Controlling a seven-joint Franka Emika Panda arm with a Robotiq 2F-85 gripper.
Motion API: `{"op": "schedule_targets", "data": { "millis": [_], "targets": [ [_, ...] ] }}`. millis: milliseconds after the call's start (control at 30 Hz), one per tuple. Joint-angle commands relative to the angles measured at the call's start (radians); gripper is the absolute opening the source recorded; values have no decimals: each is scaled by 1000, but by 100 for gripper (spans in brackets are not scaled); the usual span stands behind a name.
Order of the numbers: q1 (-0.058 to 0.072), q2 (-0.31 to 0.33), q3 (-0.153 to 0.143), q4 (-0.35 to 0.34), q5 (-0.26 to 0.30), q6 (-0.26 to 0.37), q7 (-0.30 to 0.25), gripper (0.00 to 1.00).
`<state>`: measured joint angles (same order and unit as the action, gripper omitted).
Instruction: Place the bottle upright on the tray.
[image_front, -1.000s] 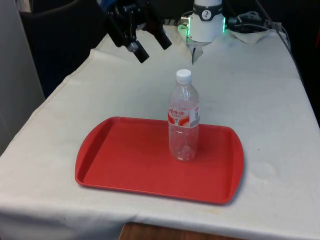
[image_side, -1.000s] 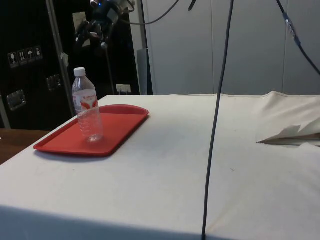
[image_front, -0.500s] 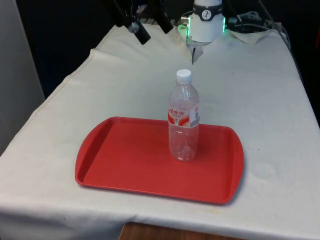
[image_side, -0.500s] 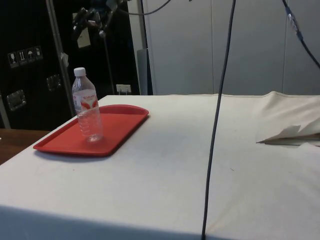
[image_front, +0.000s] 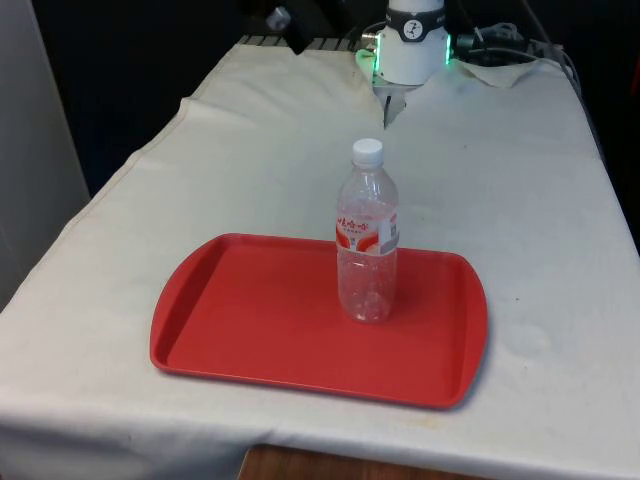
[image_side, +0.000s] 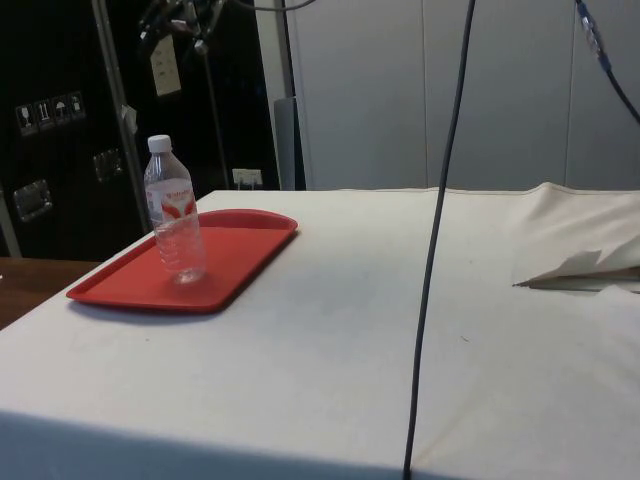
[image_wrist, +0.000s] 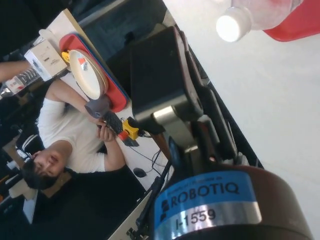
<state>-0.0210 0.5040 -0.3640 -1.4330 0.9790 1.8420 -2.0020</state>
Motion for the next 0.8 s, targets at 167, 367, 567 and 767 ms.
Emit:
{"op": "schedule_targets", "data": {
  "millis": [167, 367, 567, 767],
  "targets": [
    [19, -27, -5, -5, -24, 0, 20, 100],
    [25, -40, -4, -6, -30, -5, 25, 100],
    [32, -54, -4, -10, -33, -10, 29, 100],
    [32, -61, 0, -11, -26, -19, 25, 100]
  ]
}}
